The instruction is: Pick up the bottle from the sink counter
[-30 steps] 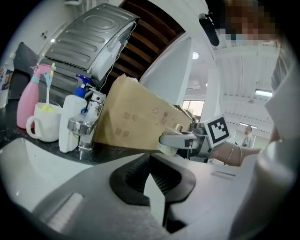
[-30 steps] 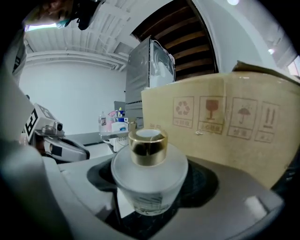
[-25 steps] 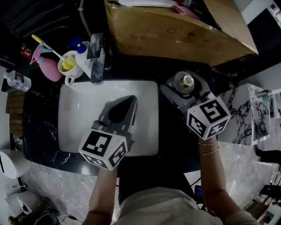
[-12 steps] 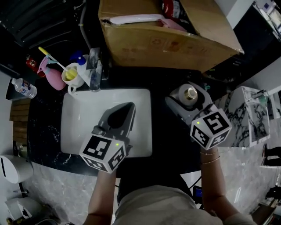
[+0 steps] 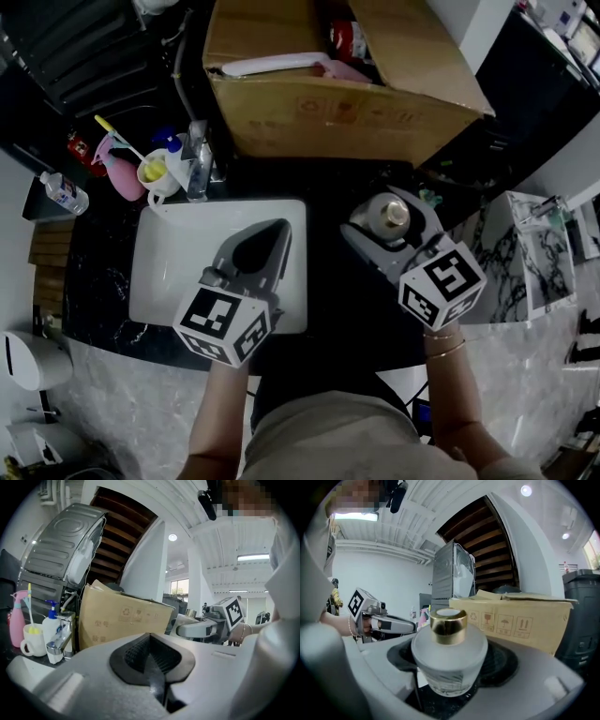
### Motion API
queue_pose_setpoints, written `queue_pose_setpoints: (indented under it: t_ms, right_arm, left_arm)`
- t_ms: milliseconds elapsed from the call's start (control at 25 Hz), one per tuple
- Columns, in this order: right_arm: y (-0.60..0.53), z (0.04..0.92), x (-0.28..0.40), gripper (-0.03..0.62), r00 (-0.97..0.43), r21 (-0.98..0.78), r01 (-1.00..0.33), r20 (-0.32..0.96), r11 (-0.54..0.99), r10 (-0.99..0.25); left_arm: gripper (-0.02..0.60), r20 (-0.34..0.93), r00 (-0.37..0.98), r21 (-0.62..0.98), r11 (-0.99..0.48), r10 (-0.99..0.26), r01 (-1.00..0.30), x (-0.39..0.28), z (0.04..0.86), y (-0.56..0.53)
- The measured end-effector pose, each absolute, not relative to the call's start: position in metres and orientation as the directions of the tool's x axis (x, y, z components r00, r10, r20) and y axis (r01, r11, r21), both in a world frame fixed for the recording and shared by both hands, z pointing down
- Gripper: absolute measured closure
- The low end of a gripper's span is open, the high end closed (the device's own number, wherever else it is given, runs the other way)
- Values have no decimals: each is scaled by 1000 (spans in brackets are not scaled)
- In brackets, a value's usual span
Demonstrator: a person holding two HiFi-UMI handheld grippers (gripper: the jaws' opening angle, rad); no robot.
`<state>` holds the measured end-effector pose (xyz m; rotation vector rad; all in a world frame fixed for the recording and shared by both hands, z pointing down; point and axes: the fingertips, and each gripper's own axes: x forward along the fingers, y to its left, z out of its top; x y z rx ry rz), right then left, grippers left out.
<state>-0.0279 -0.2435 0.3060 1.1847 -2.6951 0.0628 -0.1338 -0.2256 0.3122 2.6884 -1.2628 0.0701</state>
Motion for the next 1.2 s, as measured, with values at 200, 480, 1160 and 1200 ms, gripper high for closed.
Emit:
queue_pose_setpoints:
  t_ms: [200,480,1160,1200]
  right_arm:
    - [-227,290,-21,258,-668,47,-731,159,681,-727]
    - [-205,278,-17,260,-690,24,-718,108,696,-716]
    - [-182,290,-19,259,-747,-25,-662,105,749,-657]
    - [-181,292,-20,259,-748,-30,-660,108,750,-654]
  left_arm:
    - [577,85,639,119,-629,-764,-768,-123,295,-216]
    - [577,85,629,99,-622,-773,-777,-116,286,-205]
    - [577,114,666,83,-661,-737,-746,-106,295,-178]
    - [577,120,664,84,-659,-738,-748,-107,297,-176]
